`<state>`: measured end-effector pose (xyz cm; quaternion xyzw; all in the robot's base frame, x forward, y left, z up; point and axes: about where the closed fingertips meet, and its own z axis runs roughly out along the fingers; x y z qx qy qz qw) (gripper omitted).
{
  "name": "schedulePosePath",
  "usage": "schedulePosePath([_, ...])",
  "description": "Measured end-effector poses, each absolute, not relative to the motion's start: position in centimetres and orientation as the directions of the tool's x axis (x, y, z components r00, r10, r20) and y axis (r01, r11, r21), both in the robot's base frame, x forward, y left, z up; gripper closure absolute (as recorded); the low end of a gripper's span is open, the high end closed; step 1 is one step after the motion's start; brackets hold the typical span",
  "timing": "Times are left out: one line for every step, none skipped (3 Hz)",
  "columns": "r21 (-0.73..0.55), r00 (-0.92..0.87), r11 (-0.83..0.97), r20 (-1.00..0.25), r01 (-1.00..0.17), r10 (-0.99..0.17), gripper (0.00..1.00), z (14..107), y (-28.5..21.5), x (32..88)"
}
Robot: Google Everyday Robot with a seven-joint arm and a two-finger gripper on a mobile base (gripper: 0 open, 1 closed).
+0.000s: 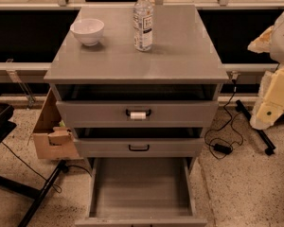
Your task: Place blue plastic bottle into bottom drawer
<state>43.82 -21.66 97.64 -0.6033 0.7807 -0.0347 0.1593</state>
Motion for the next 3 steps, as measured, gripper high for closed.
schedulePosePath([-0.246,-0.221,0.270,-0.207,-0.931,-0.953,0.00,97.6,-21.7,43.8])
schedulePosePath([-0.266,-0.227,0.301,-0.274,-0.916,-0.935,0.00,96.8,-21.1,45.3])
schedulePosePath([-0.276,-0.220,0.364,-0.440,-0.889,-0.871,0.00,95.4,-19.0,50.0])
